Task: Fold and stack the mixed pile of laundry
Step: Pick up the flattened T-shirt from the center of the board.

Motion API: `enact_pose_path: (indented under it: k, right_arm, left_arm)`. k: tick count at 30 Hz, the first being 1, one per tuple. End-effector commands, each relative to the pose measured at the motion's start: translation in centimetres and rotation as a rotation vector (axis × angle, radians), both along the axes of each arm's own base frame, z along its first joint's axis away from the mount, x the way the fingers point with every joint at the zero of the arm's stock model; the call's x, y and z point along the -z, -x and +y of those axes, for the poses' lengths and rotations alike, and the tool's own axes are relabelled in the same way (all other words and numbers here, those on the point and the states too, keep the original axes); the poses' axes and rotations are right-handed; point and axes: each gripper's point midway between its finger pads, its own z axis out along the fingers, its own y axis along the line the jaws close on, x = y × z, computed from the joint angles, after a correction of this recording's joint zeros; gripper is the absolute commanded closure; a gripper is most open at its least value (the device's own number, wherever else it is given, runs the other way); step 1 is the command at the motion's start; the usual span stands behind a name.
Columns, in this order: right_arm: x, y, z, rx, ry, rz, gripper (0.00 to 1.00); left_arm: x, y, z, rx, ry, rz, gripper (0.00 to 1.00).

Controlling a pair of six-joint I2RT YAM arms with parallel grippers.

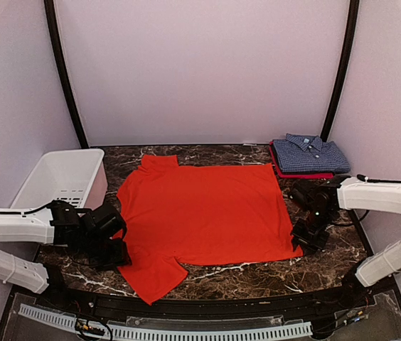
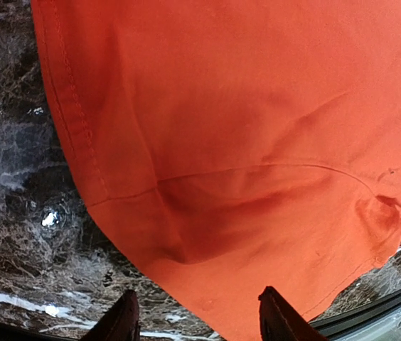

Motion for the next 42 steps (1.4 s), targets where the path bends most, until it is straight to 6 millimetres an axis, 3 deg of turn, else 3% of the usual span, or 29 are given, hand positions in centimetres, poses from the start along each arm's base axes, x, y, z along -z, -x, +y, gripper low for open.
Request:
enact_pose_path:
  k: [1,7,15,20,25,31,42]
  right_arm:
    - [1.3,0.5,-0.8,0.015,0.047,0.036,0.67]
    - [2.0,0.2,-1.4,0.015,0.095,0.049,0.68]
    - [2.5,0.0,-1.1,0.005,0.106,0.084,0.9]
    - [2.3,-1.0,-0.6,-0.003,0.1,0.062,0.88]
    - [1.7,-0.5,-0.7,0.016,0.071,0.03,0.72]
    - [1.6,-0.6,-1.1,0.042,0.071,-0.007,0.72]
    - [2.6,-0.3,-1.0,0.016,0.133,0.096,0.75]
  left_arm:
    - [-1.1,-0.7,-0.3,0.013,0.003,-0.043,0.43]
    - [-0.9,-0.4,0.0,0.003,0.011,-0.043,0.43]
    - [-0.8,0.0,0.3,-0.003,0.017,-0.033,0.43]
    - [-0.9,0.0,0.5,-0.011,0.026,-0.047,0.43]
    - [-0.8,0.0,0.1,0.007,0.047,-0.049,0.43]
    - [-0.8,-0.4,-0.4,0.029,0.06,-0.061,0.43]
    - [-1.5,-1.4,-0.3,0.029,0.087,-0.096,0.42]
